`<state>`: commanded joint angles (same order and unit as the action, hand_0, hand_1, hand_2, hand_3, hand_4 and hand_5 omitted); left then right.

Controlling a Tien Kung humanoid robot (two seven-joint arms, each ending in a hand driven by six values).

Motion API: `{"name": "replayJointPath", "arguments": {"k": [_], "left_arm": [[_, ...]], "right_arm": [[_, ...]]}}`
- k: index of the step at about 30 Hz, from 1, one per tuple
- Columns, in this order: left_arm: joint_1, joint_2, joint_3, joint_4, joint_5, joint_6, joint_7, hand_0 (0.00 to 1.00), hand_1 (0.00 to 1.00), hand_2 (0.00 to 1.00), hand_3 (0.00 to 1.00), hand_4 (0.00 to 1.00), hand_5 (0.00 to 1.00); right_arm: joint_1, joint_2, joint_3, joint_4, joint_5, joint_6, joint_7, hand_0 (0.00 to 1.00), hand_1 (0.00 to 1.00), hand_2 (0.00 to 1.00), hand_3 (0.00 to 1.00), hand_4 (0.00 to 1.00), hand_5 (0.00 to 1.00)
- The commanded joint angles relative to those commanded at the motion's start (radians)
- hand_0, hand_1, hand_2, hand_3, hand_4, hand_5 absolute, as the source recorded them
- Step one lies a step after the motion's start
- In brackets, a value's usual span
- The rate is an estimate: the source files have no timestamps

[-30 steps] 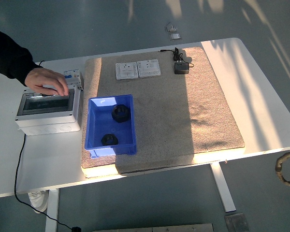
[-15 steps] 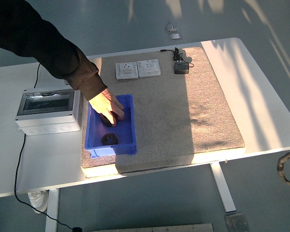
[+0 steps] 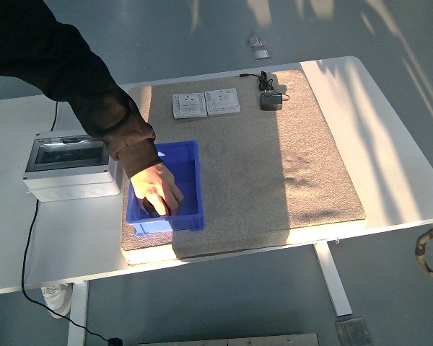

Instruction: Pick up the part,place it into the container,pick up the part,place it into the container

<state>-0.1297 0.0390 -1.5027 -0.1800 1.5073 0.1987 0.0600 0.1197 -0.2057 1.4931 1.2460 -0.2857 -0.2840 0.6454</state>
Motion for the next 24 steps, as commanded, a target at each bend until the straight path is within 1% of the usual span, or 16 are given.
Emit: {"name": "replayJointPath", "arguments": {"k": [19,24], "left_arm": [[0.0,-0.002,-0.006,0.0,0.007,0.002,-0.002,0.667,0.659,0.698,0.57,0.653,0.602],[0.0,-0.002,-0.01,0.0,0.01,0.004,-0.003,0.667,0.659,0.698,0.57,0.654,0.601]], "right_arm": [[0.0,0.001,0.001,-0.002,-0.016,0.0,0.0,0.053,0.157,0.36,0.452,0.859,0.525],[0.0,0.0,0.001,0.004,-0.049,-0.004,0.0,0.057,0.159,0.362,0.453,0.861,0.524]]}}
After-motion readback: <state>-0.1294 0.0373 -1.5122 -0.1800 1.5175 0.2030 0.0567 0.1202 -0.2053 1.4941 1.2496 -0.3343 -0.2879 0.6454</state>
